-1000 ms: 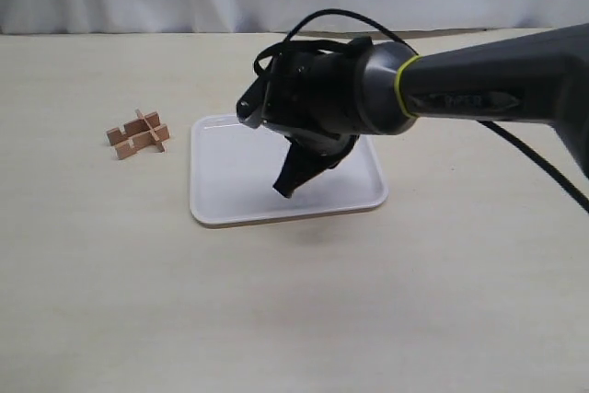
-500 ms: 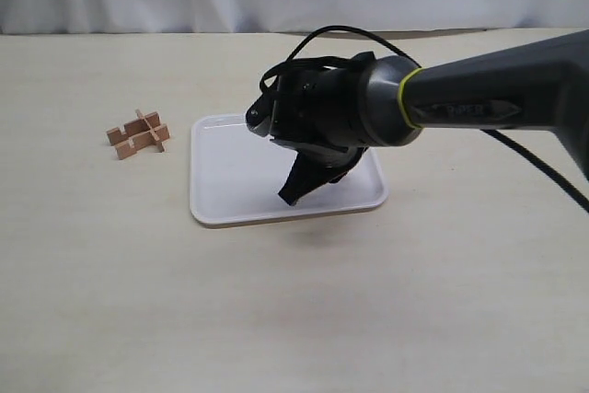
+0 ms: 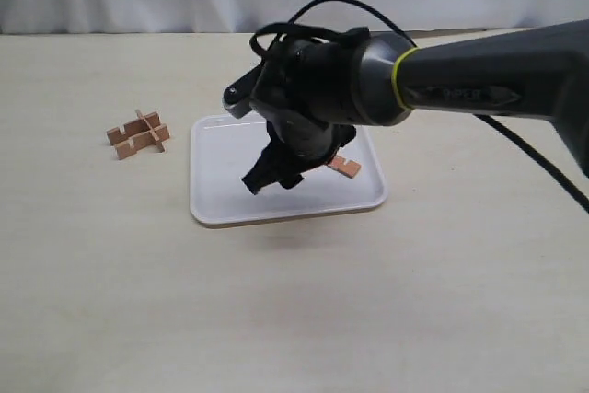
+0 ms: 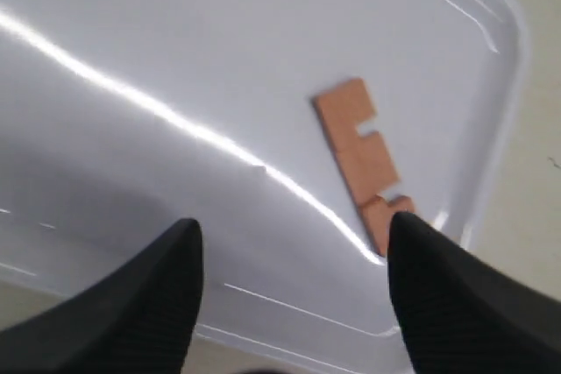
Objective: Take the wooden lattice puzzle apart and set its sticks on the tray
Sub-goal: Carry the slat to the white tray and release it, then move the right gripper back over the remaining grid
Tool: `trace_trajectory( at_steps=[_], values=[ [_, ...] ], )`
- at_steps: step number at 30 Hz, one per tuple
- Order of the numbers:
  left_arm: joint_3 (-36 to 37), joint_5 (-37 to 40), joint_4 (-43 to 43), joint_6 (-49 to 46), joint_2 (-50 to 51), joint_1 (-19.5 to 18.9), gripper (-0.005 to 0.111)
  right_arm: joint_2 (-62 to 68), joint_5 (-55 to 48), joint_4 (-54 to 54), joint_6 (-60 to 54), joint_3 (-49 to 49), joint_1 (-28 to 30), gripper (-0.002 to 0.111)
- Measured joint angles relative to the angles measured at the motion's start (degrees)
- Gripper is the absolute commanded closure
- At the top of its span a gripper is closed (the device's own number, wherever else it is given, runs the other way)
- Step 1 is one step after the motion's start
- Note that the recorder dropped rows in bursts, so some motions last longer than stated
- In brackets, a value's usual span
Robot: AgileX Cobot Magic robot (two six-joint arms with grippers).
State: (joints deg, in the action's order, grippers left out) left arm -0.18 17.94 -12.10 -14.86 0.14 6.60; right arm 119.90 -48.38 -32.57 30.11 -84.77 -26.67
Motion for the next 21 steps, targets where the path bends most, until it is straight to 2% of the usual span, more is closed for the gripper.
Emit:
trace_trajectory(
  at_steps=[5,9,21],
  values=[
    [0.0,0.0,0.0,0.0,0.0,0.0,0.107,0.0,7.4,17.5,-8.9,-5.4,0.0,0.05],
    [0.0,0.0,0.0,0.0,0.0,0.0,0.107,0.0,17.4,26.9,-14.2,-6.7,-0.1,0.05],
    [0.0,0.0,0.0,0.0,0.0,0.0,0.107,8.0,37.8,29.1,-17.6,-7.0,-1.0,0.05]
  ],
)
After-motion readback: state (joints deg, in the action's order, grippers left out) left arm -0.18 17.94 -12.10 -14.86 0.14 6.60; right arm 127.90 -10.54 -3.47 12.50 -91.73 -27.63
